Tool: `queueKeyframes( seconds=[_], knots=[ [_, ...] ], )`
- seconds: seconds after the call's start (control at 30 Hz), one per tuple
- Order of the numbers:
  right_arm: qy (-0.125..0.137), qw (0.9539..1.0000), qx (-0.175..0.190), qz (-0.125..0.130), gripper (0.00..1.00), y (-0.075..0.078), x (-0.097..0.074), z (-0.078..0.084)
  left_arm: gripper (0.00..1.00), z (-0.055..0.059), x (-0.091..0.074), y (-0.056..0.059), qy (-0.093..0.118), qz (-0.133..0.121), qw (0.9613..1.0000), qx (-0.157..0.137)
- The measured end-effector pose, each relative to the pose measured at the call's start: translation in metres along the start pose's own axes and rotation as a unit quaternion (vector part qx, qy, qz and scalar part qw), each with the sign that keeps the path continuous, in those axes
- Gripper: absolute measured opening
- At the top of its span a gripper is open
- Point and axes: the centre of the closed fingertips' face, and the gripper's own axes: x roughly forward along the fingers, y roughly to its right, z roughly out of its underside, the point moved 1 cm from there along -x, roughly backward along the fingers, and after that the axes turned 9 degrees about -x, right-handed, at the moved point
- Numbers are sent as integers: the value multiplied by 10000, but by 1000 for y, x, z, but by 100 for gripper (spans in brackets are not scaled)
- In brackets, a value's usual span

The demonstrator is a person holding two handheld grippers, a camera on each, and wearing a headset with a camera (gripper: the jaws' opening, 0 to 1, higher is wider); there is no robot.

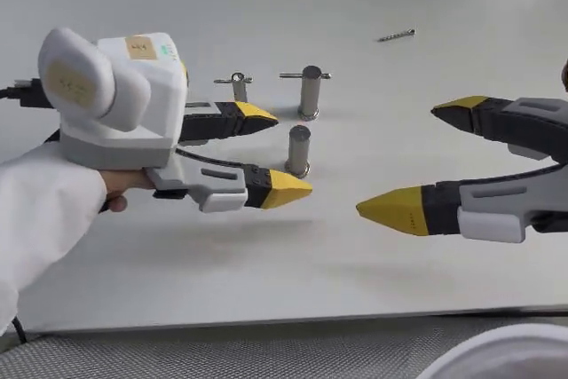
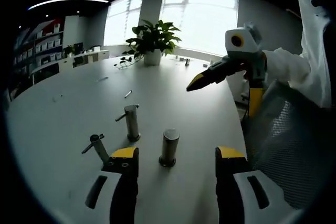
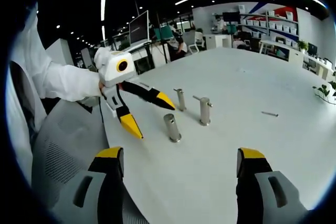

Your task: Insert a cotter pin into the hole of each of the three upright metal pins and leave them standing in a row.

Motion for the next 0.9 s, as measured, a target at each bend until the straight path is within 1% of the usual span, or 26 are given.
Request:
queueKeyframes(
  seconds=[0.07,0.1,0.2,0.33,0.4,0.47,0.53,0.6,0.7,0.73,0.77,0.8,0.83,0.9],
  knots=[
    [-3,10000,-2,1,87,1,0,0,65,-3,-7,2,163,30,9996,-214],
    [-10,10000,-5,2,87,0,0,0,68,-4,-10,2,205,43,9994,-261],
    [-31,10000,-18,-4,87,1,0,1,83,-7,-19,6,325,83,9988,-355],
    [-44,10000,-37,-16,87,1,0,0,100,-6,-26,10,343,58,9983,-461],
    [-45,10000,-55,-20,87,1,0,0,99,-2,-29,13,301,54,9989,-349],
    [-43,10000,-64,-29,87,0,0,-1,99,0,-31,18,278,143,9986,-428],
    [-51,9999,-82,-39,87,0,0,-2,99,2,-32,22,279,170,9985,-439],
    [-63,9999,-93,-47,87,0,0,-2,99,1,-34,22,297,72,9988,-382],
    [-84,9999,-114,-42,87,2,0,-3,99,-6,-38,23,488,-38,9979,-429],
    [-90,9999,-119,-40,87,2,-1,-3,99,-5,-42,18,525,-59,9976,-439],
    [-109,9999,-124,-40,87,2,-2,-4,99,-6,-44,17,564,-89,9974,-451],
    [-146,9998,-120,-54,86,3,-2,-4,99,-7,-43,20,578,-112,9972,-456],
    [-226,9996,-147,-85,85,4,-3,-4,99,-9,-46,19,663,-135,9964,-512],
    [-328,9991,-247,-99,84,7,-5,-4,99,-10,-48,15,728,-145,9955,-597]
  ],
)
